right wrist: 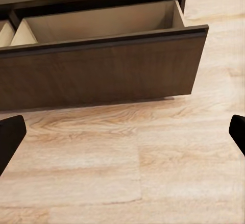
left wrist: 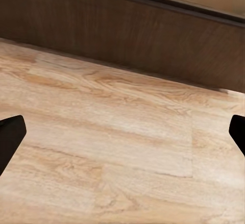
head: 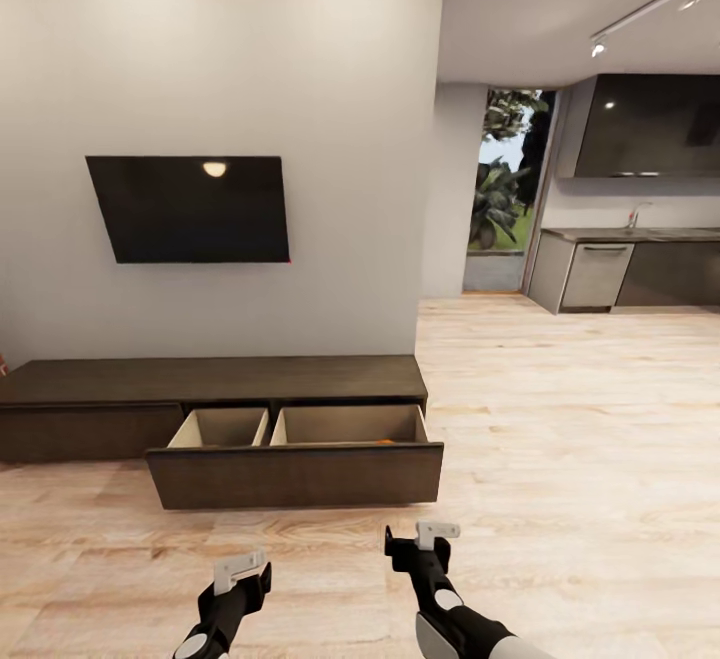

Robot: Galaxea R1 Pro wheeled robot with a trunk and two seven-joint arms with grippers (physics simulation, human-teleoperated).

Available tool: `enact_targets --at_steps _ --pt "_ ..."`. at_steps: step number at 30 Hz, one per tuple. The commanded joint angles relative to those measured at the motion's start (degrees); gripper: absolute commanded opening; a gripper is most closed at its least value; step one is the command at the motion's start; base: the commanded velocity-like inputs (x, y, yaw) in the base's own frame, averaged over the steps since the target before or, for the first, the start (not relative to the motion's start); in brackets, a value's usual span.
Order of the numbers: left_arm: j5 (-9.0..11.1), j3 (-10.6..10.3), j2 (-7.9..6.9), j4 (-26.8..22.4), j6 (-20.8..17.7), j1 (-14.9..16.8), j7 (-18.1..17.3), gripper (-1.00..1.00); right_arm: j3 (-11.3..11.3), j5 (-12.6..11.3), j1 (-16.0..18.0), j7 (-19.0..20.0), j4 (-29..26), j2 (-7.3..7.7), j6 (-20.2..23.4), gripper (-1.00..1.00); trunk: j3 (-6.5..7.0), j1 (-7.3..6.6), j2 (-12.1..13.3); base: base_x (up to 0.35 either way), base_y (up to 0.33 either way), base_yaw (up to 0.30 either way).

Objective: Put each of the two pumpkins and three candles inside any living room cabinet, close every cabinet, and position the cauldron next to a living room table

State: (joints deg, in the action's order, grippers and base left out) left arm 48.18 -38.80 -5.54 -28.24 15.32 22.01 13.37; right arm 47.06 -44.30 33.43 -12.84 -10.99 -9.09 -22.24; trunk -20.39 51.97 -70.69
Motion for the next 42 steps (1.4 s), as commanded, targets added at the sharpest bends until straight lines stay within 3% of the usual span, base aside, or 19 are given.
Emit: enact_targets --at_steps 1,16,22,29,35,42 --pt "0.3 -0.5 -0.01 -0.1 0.3 0.1 0.4 1.0 0.5 -0.4 0.1 -0.3 0.1 0.01 -0.2 1.0 -0.25 0.23 -0.5 0.0 0.0 0.0" --pt "0.2 0.3 -0.68 -3.6 1.1 0.8 0.6 1.0 0.5 0.4 0.1 0.2 -0.8 0.04 -0.2 1.0 -2.95 3.52 -6.5 0.0 0.0 0.0" --pt "0.0 0.3 -0.83 -5.0 1.4 1.0 0.6 1.0 0.5 0.4 0.1 0.2 -4.3 0.09 -0.2 1.0 -4.02 4.84 -8.9 0.0 0.0 0.0" --pt "-1.7 0.3 -1.85 -5.6 1.5 1.1 0.5 1.0 1.5 0.5 0.1 0.2 -5.1 0.09 -0.1 1.0 -5.28 6.38 -11.7 0.0 0.0 0.0" --pt "-1.9 0.3 -2.87 -12.5 1.4 1.1 0.8 1.0 1.6 0.4 0.1 0.3 -5.2 0.12 -0.2 1.0 -6.36 7.7 -14.1 0.0 0.0 0.0" --pt "-1.8 0.4 -3.96 -12.8 1.4 1.0 0.6 1.0 1.6 0.4 0.1 0.3 -5.3 0.12 -0.2 1.0 -7.61 9.23 -16.9 0.0 0.0 0.0"
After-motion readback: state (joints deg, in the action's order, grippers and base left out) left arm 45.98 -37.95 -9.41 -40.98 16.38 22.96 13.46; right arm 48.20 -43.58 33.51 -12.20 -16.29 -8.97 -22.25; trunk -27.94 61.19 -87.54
